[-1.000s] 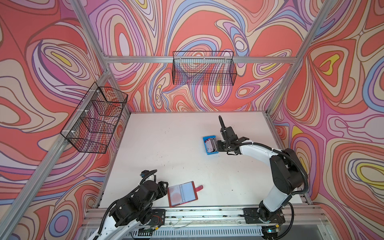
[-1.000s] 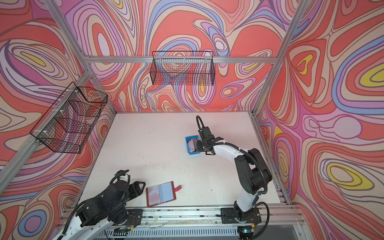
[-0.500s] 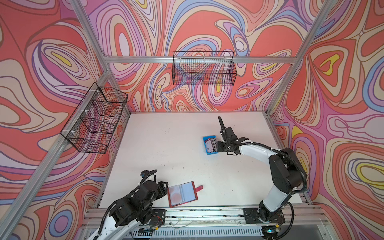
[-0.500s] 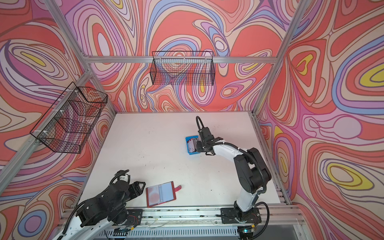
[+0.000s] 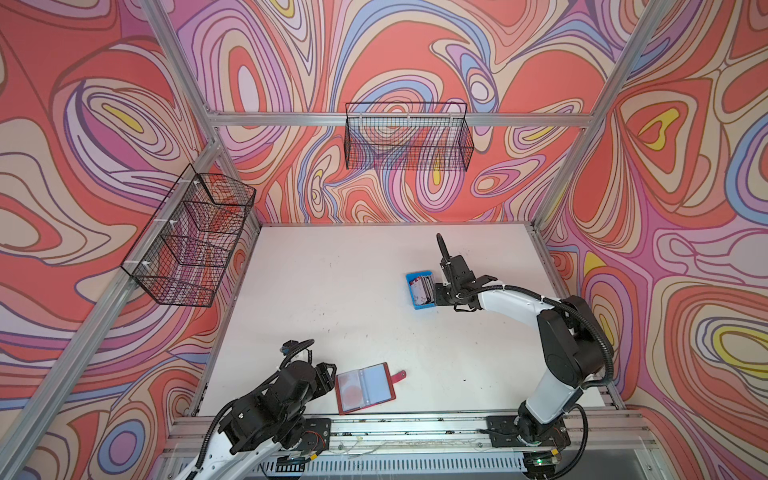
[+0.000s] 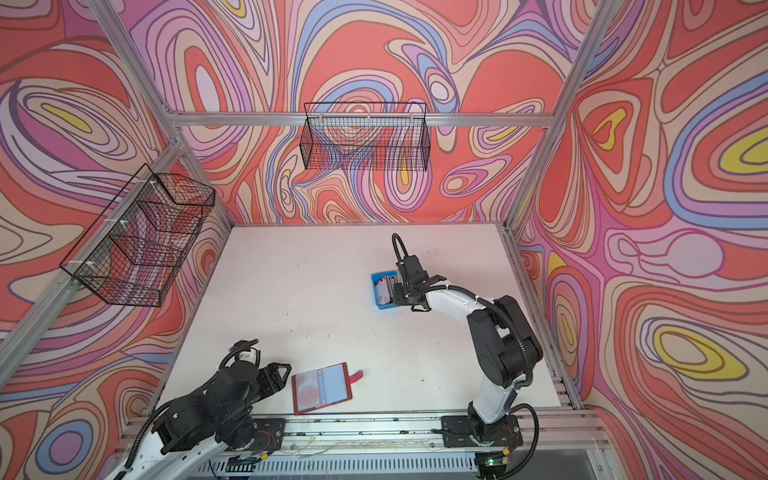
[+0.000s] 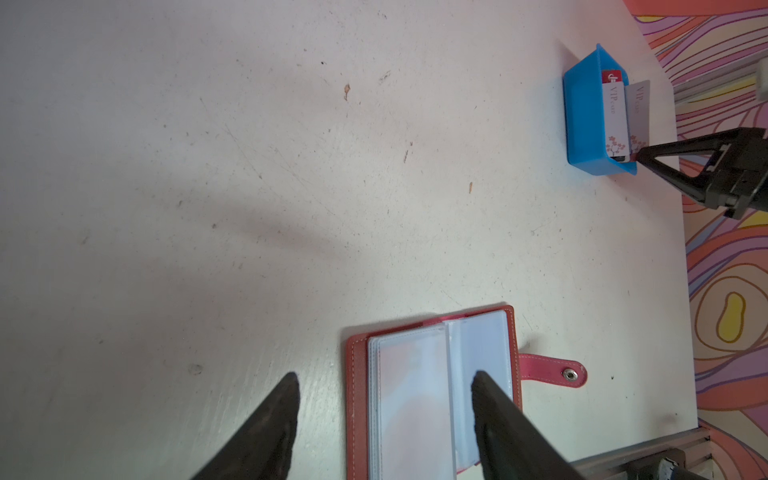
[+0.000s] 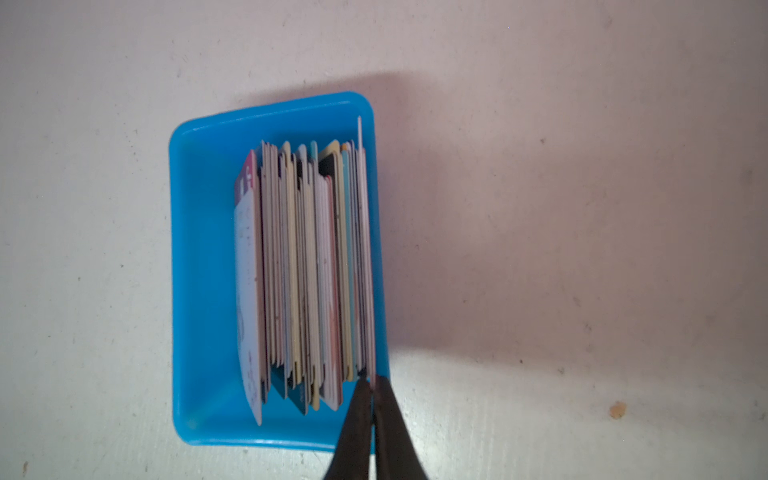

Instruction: Put the credit cards into the card holder

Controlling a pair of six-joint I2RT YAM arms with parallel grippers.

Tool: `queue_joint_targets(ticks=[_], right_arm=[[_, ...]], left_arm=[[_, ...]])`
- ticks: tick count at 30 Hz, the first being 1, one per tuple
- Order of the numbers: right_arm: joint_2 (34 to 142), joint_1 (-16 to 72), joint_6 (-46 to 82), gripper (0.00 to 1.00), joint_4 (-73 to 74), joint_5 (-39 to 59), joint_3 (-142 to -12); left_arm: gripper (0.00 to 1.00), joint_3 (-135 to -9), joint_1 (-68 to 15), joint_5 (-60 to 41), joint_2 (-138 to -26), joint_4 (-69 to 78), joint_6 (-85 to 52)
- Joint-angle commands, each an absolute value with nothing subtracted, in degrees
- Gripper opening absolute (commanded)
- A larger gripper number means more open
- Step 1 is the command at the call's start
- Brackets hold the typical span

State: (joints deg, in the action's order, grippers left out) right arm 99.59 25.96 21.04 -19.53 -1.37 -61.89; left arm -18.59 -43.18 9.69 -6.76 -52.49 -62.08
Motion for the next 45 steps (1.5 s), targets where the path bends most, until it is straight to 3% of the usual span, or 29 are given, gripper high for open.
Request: queue_joint_targets(ticks=[1, 9, 21, 26, 35, 45], right_arm=[[98.0, 25.7, 20.6, 0.0, -20.9, -1.0, -62.7], [97.7, 26.0, 20.9, 0.0, -30.5, -8.7, -66.5], [89.8, 26.0, 20.1, 0.0, -25.3, -2.4, -64.8], [89.4, 26.9, 19.9, 0.0, -19.1, 6.4, -62.4], [94.3, 30.4, 20.6, 0.0, -18.7, -4.7, -63.3], [99.3, 31.8, 25.1, 0.0, -16.9, -4.5, -62.8]], left_arm=[[0.67, -17.9, -43.4, 10.6, -6.1, -54.9, -61.4], [0.67, -18.0, -43.4, 10.8, -6.1, -54.9, -61.5], [0.67, -18.0, -43.4, 10.8, -6.1, -54.9, -61.5], [0.67, -18.0, -43.4, 10.8, -6.1, -54.9, -61.5], [0.67, -18.0, -43.4, 10.8, -6.1, -54.9, -61.5], [0.67, -18.0, -43.4, 10.6, -6.0, -54.8, -61.4]])
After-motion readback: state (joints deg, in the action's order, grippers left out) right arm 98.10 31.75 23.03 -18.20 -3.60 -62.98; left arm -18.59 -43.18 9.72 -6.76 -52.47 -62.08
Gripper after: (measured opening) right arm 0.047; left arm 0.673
